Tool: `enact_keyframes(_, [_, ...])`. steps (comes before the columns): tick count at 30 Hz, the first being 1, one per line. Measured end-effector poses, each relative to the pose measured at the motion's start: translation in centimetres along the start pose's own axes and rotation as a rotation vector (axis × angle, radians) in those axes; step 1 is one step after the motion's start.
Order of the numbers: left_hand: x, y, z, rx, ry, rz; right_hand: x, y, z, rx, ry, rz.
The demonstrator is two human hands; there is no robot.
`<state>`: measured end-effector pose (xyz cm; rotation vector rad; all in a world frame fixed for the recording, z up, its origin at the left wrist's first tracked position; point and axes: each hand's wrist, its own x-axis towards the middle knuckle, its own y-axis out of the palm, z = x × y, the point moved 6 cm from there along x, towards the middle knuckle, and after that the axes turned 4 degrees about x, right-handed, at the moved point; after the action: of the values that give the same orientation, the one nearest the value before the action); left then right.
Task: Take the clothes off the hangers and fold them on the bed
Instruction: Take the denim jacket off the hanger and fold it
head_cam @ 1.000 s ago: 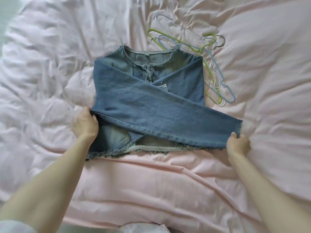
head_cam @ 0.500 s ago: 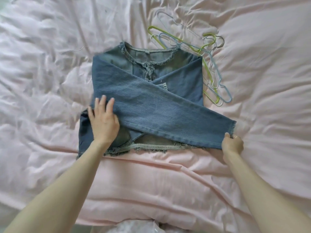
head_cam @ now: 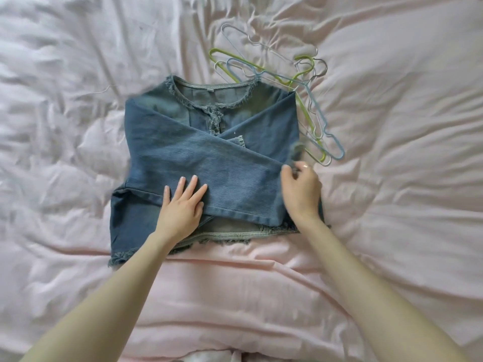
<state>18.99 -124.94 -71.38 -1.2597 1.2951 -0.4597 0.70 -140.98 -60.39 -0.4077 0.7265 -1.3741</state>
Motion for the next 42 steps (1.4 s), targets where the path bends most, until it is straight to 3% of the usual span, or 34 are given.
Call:
enact_keyframes(3, [-0.3, -0.3, 0.7, -0.097, 0.037, -0.007, -1.1, 5.7, 3.5, 0.003, -0.098, 0.219])
enact_keyframes(7, [-1.1, -0.5, 1.7, -0.270, 0.064, -0.119, -2.6, 11.6, 3.4, 0.202, 0.125, 0.614])
enact_keyframes(9, [-1.5, -0.1, 2.6, -0.331, 0.061, -0.149, -2.6, 11.8, 2.6, 0.080, -0.004, 0.569])
enact_keyframes(13, [-1.6, -0.5, 3.0, -0.412, 0.036, -0.236, -1.9, 8.7, 0.1, -0.239, -0.398, 0.198])
enact_keyframes(15, [-1.7, -1.5, 3.0, -0.400, 0.047, -0.322, -1.2, 8.7, -2.0, -0.398, -0.382, 0.261])
enact_keyframes(17, [-2.1, -2.6, 3.6, -0.337, 0.003, -0.447, -0.9, 10.2, -4.3, -0.641, -0.343, 0.451])
enact_keyframes(20, [-2.4, -3.8, 6.4, -0.201, -0.254, -0.562, -1.1, 12.2, -6.1, -0.889, -0.369, 0.602])
enact_keyframes(22, [-2.0, -4.1, 8.9, -0.259, -0.405, -0.524, -0.8, 13.1, -5.8, -0.889, -0.367, 0.603])
enact_keyframes(27, [-0.3, -3.6, 14.8, -0.839, -0.734, -0.207, -0.9, 14.8, -4.4, -0.909, -0.416, 0.620])
enact_keyframes(33, [0.6, -4.2, 14.2, -1.127, -0.628, 0.115, -0.4, 16.0, -4.4, -0.986, -0.423, 0.647])
enact_keyframes(37, [0.5, -6.0, 11.6, -1.125, -0.605, 0.093, -0.1, 16.1, -4.3, -0.922, -0.365, 0.754])
enact_keyframes(39, [0.5, -7.6, 10.2, -1.086, -0.585, 0.072, 0.2, 15.7, -3.6, -0.758, -0.296, 0.850])
enact_keyframes(42, [0.7, -11.1, 6.1, -0.972, -0.480, 0.109, 1.0, 13.0, -2.7, -0.264, -0.038, 0.956])
